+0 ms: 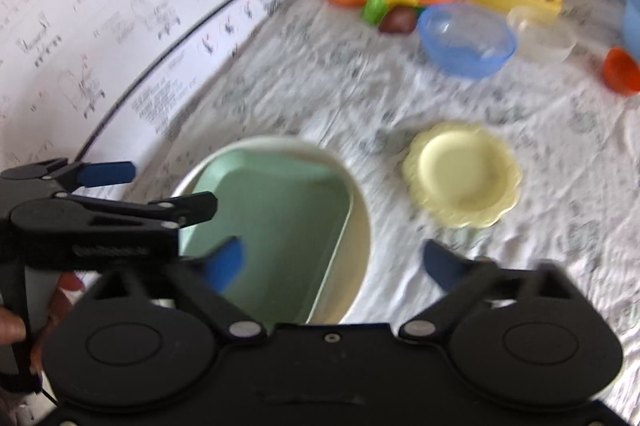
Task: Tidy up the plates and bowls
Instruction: 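Move both grippers to the yellow scalloped plate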
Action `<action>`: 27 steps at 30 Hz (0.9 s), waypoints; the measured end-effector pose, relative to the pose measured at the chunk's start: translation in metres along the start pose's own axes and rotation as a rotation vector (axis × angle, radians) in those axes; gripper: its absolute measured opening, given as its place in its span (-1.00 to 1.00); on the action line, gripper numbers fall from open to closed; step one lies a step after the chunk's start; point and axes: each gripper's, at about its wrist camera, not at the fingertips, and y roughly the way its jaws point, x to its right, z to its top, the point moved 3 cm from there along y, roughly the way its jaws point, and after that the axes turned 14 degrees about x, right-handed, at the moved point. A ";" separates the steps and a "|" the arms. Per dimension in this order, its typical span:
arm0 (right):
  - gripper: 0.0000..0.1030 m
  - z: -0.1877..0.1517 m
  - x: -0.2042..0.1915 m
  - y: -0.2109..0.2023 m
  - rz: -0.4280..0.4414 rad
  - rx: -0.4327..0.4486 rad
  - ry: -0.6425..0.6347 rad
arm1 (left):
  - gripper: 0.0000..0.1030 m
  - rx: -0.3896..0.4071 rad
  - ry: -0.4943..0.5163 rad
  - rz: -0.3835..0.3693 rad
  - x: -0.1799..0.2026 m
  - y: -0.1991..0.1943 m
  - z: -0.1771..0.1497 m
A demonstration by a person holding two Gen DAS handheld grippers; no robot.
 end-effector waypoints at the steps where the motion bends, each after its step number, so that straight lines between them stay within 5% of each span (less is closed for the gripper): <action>1: 1.00 0.000 0.002 -0.005 -0.005 0.016 -0.013 | 1.00 0.007 -0.004 0.000 -0.001 -0.001 0.002; 27: 1.00 -0.023 0.097 -0.042 -0.139 0.076 0.190 | 1.00 0.007 0.064 -0.054 0.070 0.008 0.024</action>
